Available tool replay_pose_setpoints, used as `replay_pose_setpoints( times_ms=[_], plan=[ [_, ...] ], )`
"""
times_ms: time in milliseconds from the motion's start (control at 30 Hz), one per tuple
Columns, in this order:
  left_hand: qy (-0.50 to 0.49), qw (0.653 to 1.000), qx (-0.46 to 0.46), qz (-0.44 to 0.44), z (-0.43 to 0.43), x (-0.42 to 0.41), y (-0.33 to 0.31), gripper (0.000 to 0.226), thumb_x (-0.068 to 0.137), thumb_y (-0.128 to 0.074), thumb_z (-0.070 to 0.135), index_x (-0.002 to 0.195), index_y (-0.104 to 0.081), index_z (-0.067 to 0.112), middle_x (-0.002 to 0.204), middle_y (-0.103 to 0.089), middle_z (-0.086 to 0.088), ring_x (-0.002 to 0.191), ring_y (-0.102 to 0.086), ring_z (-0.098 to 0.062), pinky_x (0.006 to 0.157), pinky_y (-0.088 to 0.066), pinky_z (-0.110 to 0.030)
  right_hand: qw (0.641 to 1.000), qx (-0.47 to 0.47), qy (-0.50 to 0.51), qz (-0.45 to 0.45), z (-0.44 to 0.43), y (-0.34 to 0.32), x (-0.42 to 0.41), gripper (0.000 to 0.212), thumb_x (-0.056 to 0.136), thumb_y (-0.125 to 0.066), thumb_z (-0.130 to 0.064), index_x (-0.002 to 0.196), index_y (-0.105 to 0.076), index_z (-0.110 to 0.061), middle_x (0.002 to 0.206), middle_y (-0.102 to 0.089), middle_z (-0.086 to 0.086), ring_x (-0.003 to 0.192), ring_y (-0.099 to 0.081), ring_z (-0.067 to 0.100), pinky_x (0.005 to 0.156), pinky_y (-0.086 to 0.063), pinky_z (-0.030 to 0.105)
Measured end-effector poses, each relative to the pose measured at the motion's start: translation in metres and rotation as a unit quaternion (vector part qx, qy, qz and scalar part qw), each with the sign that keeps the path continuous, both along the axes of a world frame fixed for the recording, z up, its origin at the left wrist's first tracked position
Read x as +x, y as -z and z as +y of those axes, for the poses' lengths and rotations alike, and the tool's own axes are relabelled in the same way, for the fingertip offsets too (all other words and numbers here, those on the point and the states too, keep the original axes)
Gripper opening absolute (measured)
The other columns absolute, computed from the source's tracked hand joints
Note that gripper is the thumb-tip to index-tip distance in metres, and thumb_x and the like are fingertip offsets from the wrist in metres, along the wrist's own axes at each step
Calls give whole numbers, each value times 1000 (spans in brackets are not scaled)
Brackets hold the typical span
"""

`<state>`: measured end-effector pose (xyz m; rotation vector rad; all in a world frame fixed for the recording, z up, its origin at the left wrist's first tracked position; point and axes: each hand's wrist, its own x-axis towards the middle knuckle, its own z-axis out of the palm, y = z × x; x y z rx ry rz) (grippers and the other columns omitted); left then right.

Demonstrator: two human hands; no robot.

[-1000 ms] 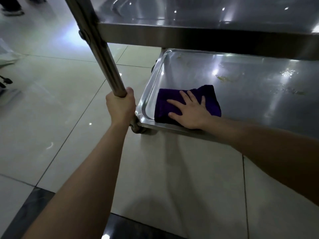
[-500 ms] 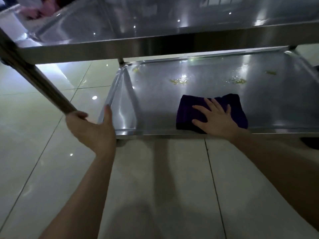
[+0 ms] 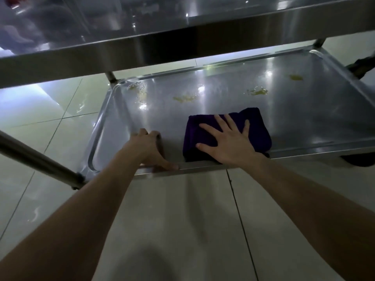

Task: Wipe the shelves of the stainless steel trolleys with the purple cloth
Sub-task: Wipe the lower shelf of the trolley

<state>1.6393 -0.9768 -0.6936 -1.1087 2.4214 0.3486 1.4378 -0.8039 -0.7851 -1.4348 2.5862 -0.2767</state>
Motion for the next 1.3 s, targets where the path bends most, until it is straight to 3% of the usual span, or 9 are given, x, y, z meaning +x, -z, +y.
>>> replay_pose_setpoints(
  times_ms=[67,200,400,600,733,933,1067,1300],
  plan=[
    [11,1000,-8,7,-2,2,4,180,7,-62,106,166,-27,30,158,-35,-9,148,-34,-39,119,-43,-57,1000,8,0,-1,-16,-2,-10,90,82,-11,-101,163,-10,-63,181,4,-6,166,12,25,120,16,78],
    [25,999,-10,25,-6,4,11,165,22,-70,103,164,-29,30,154,-38,-7,143,-38,-35,115,-45,-53,999,32,-9,-4,-82,-11,-22,88,85,-14,-98,164,-8,-61,181,9,-2,165,16,33,115,16,84],
    [14,999,-26,45,-5,5,15,168,15,-66,103,162,-29,32,153,-39,-2,143,-38,-31,111,-46,-51,999,28,-35,16,-166,-12,22,82,93,-20,-89,167,-10,-55,181,8,6,164,16,41,111,19,86],
    [-6,999,-18,42,-1,4,12,176,8,-68,103,164,-25,33,153,-38,-1,144,-38,-30,114,-46,-50,999,-4,-39,-11,-135,-12,0,77,97,-25,-84,167,-19,-54,182,1,-3,166,10,25,125,13,71],
    [-12,999,-8,42,-1,4,10,183,-3,-58,109,162,-28,37,153,-38,-1,144,-38,-32,115,-47,-54,1000,-21,-8,-7,-73,-13,-58,77,98,-28,-82,167,-25,-48,181,-8,-7,166,-1,20,131,4,63],
    [-6,998,-6,59,4,10,6,177,9,-66,108,166,-27,35,161,-35,-2,150,-36,-34,121,-42,-57,998,1,66,-5,18,-13,-137,94,85,-16,-93,166,-26,-48,180,-10,-10,166,-1,15,130,2,65],
    [3,998,-8,61,9,11,2,159,32,-80,97,167,-27,32,165,-32,-6,152,-33,-36,122,-39,-58,997,7,69,17,-1,-9,-119,97,82,-7,-99,166,-18,-53,181,-6,-3,166,4,27,125,6,75],
    [21,998,-20,57,7,14,6,151,45,-83,94,168,-23,30,166,-31,-5,152,-33,-35,122,-39,-54,998,26,45,26,-91,-10,-48,105,72,3,-105,165,-9,-58,181,3,9,163,9,48,118,7,84]
  ],
)
